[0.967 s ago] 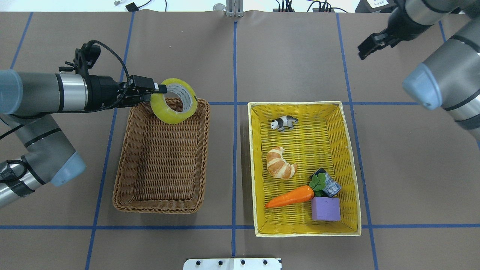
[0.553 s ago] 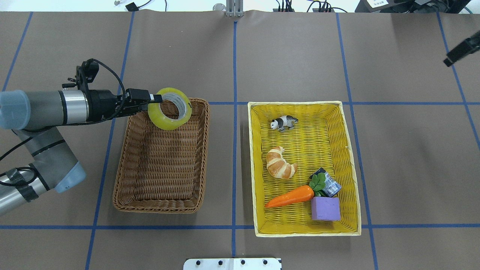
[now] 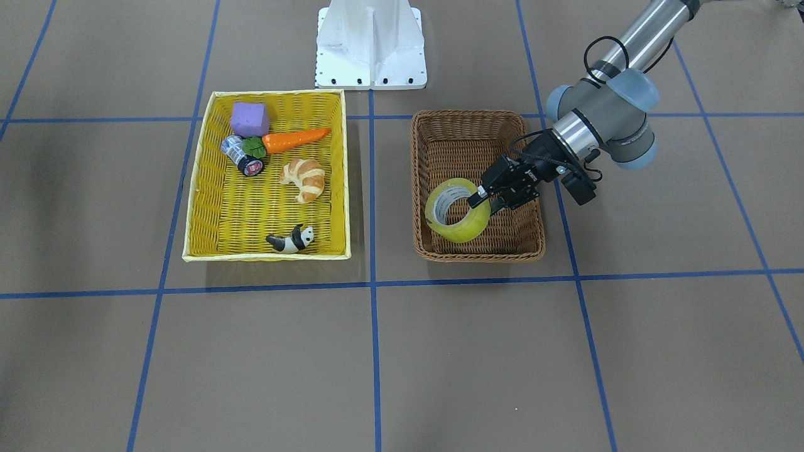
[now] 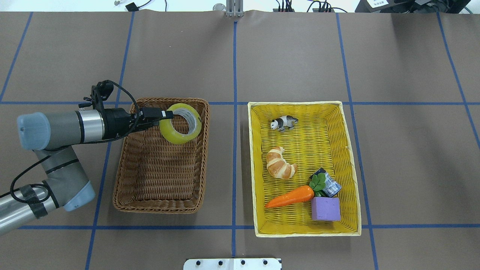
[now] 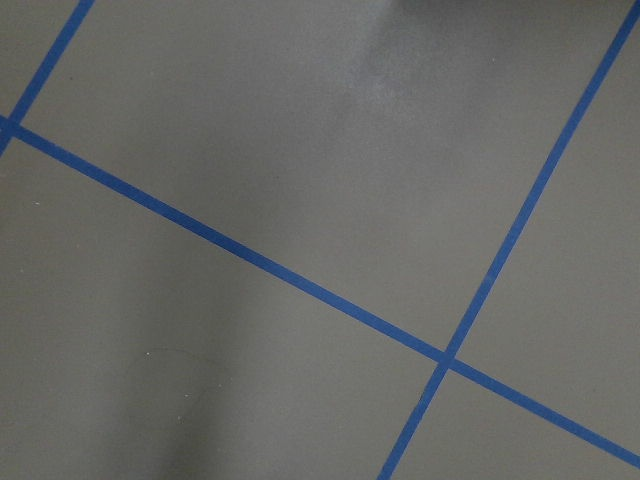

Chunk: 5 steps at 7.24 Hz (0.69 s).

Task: Move tape to another basket

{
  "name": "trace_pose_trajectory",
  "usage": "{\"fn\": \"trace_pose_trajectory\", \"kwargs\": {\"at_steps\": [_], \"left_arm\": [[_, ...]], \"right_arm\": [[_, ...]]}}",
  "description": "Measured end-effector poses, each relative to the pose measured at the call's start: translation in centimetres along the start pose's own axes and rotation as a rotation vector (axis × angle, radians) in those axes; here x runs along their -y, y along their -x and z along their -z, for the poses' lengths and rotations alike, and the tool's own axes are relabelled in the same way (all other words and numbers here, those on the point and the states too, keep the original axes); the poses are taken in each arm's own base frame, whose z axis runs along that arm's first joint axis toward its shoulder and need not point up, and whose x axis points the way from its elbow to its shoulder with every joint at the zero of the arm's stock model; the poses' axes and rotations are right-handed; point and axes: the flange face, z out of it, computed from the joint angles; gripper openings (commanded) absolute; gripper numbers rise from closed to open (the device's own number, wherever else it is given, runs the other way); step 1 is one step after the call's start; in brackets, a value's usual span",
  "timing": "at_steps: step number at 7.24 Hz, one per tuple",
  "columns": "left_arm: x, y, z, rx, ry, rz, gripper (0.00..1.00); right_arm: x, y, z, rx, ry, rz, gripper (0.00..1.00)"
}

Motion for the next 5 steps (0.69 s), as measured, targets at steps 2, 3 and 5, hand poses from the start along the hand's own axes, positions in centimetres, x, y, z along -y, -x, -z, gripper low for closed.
{"fn": "trace_pose_trajectory", "kwargs": {"at_steps": [2, 3, 5], "left_arm": [[-0.4, 1.5, 1.0, 0.023, 0.002, -0.086, 0.99], [-0.4, 2.4, 2.7, 0.036, 0.001, -0.118, 0.99], [1.3, 2.7, 7.7, 0.044, -0.044, -0.164, 0.99]], "right_arm": [[-0.1, -0.1, 0.0, 0.000, 0.000, -0.006, 1.00], [-0.1, -0.1, 0.0, -0.001, 0.000, -0.011, 1.00], [0.0, -0.1, 0.1, -0.001, -0.001, -0.015, 1.00]]}}
